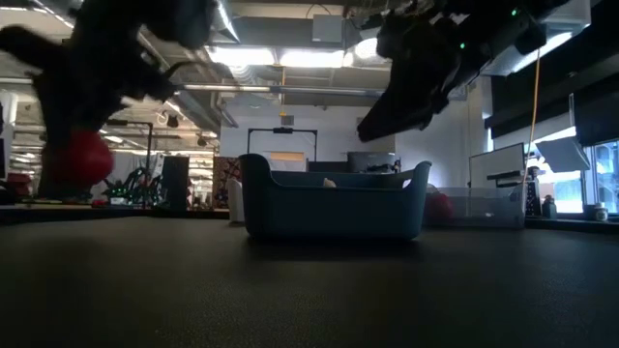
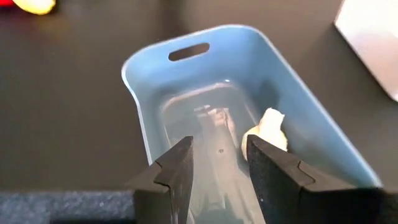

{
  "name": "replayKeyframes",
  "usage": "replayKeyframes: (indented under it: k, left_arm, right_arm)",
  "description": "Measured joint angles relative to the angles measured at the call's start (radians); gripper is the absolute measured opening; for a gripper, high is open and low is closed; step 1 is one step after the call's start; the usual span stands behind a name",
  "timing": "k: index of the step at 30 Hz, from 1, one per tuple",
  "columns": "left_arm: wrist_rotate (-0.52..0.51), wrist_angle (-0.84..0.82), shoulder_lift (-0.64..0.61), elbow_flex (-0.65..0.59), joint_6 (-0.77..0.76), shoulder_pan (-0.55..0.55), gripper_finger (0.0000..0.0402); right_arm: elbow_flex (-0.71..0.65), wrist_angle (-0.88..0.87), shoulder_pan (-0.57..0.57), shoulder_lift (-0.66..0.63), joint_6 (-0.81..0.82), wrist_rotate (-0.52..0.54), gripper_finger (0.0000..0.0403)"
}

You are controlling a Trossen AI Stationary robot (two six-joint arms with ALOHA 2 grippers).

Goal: Sort produce into baskets
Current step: Put the red tomato into the black bin

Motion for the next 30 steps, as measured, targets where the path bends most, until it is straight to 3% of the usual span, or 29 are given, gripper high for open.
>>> replayKeyframes:
  k: [16,23,30]
  left_arm:
    - [-0.067,0.101,0.000,0.372,0.031,0.002,0.0218]
    - [-0.071,0.247,0.019,0.447,0.099,0.009,0.0218]
    - [-0.071,0.261,0.122,0.544,0.189,0.030,0.0218]
  right_arm:
    - [0.000,-0.309,0.043,-0.314,0.080,-0.048,0.0149]
    - [0.000,-0.472,0.162,-0.420,0.192,0.034,0.0149]
    - [0.000,-0.587,0.311,-0.445,0.339,0.157,0.0149]
